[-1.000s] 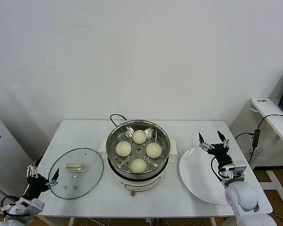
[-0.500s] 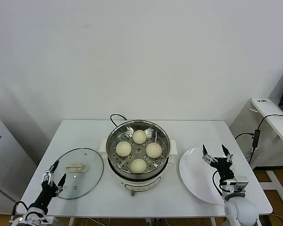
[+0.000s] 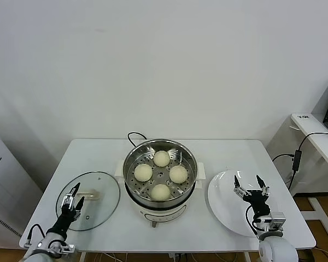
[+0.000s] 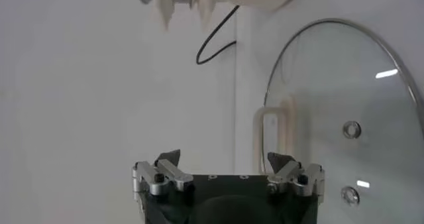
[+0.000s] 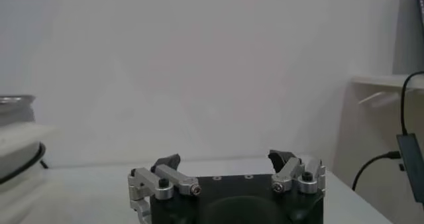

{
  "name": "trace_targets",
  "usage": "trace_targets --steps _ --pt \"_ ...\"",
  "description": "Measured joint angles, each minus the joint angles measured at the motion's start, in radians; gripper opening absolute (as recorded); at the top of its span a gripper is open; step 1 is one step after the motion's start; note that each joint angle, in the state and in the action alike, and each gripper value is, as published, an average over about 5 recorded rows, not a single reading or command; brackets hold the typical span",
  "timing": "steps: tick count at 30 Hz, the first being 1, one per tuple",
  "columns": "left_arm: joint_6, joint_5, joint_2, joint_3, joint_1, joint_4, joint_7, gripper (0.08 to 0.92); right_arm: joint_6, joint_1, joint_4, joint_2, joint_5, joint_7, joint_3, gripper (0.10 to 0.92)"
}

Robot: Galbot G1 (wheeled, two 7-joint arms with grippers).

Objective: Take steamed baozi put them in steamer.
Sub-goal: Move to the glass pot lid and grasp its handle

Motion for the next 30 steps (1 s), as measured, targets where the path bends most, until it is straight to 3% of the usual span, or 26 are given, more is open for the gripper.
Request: trace_targets --steps 12,22,30 --pt "-0.004 0.091 -0.042 0.026 -0.116 0.106 -0.010 0.811 0.009 -0.019 0.000 0.015 -0.013 -0.013 0.024 0.823" --pt "-0.003 0.113 -0.046 0.021 -0.141 0.126 -0.008 0.542 0.017 -0.025 -0.004 0.023 -0.022 -0.018 0.036 0.823" --pt "0.006 0.095 -0.040 0.015 -0.115 0.068 -0.002 0.317 0.020 -0.024 -0.005 0.030 -0.035 -0.020 0.030 0.823"
